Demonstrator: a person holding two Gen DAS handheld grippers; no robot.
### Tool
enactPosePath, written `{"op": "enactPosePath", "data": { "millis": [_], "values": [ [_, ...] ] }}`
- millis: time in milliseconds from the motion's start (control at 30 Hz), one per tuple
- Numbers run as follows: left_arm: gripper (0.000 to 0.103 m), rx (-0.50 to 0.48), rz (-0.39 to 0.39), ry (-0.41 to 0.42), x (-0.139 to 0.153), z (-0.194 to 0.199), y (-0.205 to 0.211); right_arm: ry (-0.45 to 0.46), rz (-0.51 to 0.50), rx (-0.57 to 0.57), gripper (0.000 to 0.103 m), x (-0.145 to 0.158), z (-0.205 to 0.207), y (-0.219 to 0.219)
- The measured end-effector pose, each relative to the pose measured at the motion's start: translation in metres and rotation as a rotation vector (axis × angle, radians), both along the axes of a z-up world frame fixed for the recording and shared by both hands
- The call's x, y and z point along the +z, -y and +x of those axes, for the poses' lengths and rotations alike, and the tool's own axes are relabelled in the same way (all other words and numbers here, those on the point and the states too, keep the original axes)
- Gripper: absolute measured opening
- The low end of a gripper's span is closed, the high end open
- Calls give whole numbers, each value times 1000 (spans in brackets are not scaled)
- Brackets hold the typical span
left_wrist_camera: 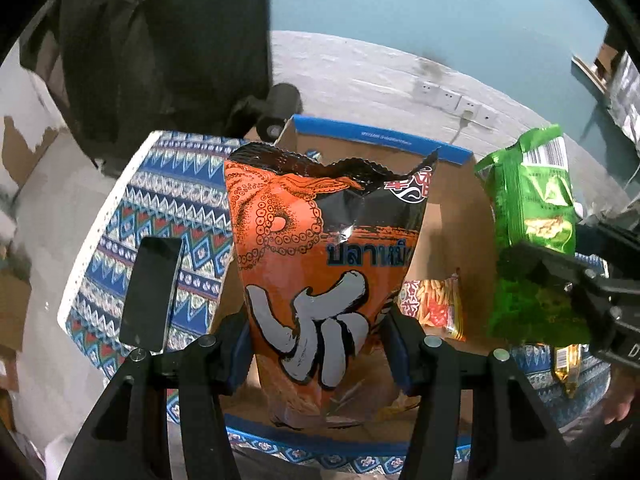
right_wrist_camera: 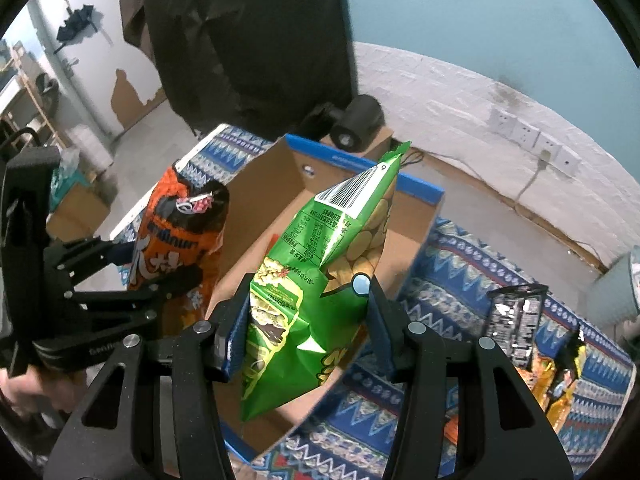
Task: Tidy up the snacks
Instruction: 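Open both tools to drop the orange and green bags into the box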
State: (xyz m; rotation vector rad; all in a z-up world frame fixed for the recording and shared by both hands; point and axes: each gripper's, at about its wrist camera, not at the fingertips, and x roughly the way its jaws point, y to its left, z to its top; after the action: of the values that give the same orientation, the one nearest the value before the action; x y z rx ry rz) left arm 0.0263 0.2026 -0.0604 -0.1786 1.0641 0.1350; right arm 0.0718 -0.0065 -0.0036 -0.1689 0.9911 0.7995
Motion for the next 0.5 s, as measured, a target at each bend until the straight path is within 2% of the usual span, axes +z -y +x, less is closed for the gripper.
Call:
{"op": "enactPosePath", "data": {
  "millis": [100,167,200,367,500],
  "values": [
    [61,18,-36,-17,-3,0,-2,-6,-1,-8,57,-2,0,-3],
    [65,25,-59,-15,-2,-1,-3,-4,1,-16,74,-1,0,-1],
    [65,25,-61,-6,1,-1,-2,1,1,-20,76,1,1,0],
    [78,13,-20,33,14,-1,10,20,0,-55,76,6,2,14],
    [79,-36,13,53,22,0,28,20,-3,-90,77,6,5,29]
  ]
}}
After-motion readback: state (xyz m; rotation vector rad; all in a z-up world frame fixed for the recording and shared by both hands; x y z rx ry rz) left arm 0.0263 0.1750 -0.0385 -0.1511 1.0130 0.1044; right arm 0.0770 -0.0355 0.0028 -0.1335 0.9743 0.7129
